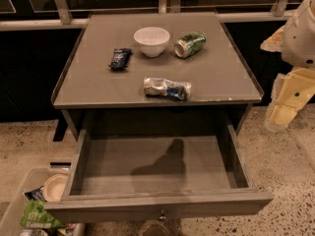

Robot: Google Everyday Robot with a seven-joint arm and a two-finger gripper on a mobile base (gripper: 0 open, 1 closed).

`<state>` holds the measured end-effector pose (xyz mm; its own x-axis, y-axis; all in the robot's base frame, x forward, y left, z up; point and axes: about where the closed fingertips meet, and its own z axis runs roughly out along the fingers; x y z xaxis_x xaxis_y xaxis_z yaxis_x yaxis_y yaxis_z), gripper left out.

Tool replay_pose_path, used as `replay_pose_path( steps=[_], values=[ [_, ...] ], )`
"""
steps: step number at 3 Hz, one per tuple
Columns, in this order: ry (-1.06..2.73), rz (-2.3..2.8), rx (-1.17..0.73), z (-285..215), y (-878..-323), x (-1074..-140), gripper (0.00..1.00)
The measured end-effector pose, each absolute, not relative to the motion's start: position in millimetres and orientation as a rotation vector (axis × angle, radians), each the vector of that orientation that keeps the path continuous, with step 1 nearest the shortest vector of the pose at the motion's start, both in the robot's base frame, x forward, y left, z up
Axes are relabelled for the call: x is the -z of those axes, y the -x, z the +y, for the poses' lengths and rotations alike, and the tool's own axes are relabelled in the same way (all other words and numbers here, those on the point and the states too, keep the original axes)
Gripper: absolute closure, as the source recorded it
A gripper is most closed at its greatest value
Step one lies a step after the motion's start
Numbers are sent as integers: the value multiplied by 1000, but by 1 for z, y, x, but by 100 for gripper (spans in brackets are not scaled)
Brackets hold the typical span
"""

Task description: Place redbull can into top drawer

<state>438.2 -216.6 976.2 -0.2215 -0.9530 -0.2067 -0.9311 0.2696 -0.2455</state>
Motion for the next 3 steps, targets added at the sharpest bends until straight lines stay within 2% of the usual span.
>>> replay_pose_path(
  steps=[1, 3],
  values=[
    [1727, 2224, 105, -212, -446, -978, 0],
    [1788, 2238, 71, -174, -521, -967, 0]
  ],
)
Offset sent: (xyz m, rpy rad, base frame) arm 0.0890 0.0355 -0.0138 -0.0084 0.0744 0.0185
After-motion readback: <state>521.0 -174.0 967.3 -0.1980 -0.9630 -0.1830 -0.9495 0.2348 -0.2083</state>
